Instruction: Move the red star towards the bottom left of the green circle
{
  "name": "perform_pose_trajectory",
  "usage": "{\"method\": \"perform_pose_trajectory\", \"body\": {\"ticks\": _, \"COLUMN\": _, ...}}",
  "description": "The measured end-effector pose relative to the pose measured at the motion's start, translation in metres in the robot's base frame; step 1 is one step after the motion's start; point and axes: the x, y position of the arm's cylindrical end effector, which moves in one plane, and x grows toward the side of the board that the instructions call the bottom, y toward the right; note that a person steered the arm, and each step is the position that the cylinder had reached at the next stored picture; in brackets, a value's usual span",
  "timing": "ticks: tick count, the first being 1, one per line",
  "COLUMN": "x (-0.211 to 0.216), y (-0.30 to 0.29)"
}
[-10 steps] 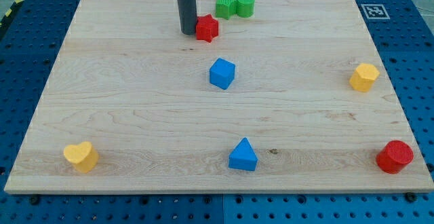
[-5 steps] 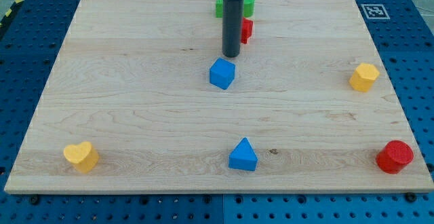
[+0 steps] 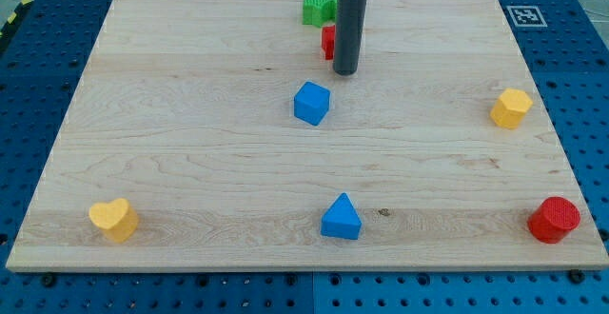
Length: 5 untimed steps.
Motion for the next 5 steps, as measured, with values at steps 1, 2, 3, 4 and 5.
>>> {"method": "perform_pose_trajectory", "body": {"ticks": 1, "x": -0.008, "y": 0.000}}
{"method": "perform_pose_trajectory", "body": {"ticks": 2, "x": -0.015, "y": 0.000}}
{"method": "perform_pose_trajectory", "body": {"ticks": 3, "x": -0.015, "y": 0.002}}
{"method": "perform_pose_trajectory", "body": {"ticks": 4, "x": -0.015, "y": 0.023}}
{"method": "perform_pose_trajectory", "body": {"ticks": 5, "x": -0.019, "y": 0.018}}
